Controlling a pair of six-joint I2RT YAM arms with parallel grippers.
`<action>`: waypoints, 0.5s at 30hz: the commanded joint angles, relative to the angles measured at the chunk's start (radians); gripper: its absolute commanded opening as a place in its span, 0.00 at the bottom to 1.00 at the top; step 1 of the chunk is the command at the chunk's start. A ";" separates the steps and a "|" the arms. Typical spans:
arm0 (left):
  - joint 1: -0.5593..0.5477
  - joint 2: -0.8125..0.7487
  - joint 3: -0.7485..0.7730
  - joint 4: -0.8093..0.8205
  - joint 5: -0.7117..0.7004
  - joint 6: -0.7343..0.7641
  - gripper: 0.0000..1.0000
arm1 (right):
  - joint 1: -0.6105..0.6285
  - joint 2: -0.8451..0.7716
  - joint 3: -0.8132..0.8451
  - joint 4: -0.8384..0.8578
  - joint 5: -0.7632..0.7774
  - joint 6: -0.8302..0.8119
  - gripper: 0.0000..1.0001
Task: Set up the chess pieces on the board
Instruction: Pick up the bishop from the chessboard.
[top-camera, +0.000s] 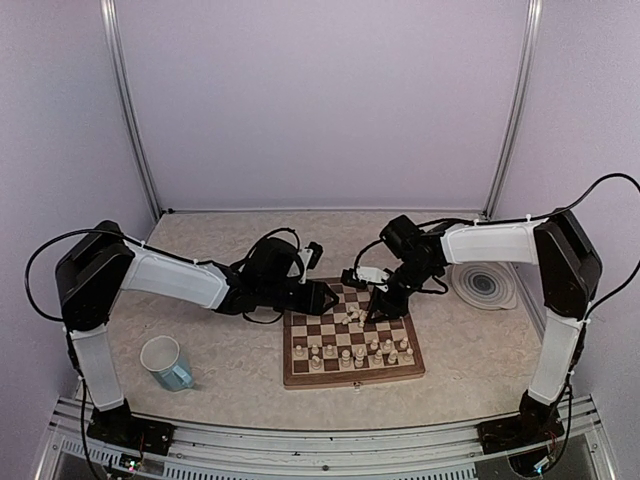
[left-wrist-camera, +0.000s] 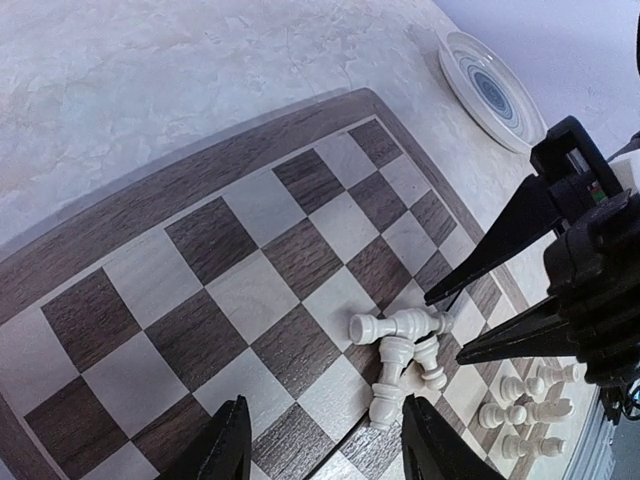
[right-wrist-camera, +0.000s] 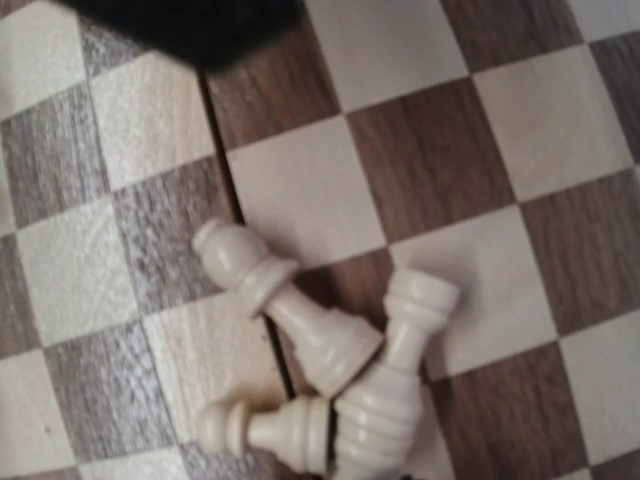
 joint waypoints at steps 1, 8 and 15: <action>-0.014 0.007 -0.013 0.039 0.018 0.004 0.52 | 0.011 0.020 -0.006 0.013 0.011 -0.004 0.33; -0.016 -0.066 -0.113 0.064 -0.044 0.036 0.52 | 0.030 -0.058 -0.027 0.032 0.002 -0.116 0.34; 0.006 -0.165 -0.186 0.094 -0.073 0.016 0.52 | 0.062 -0.021 0.042 0.027 0.040 -0.209 0.32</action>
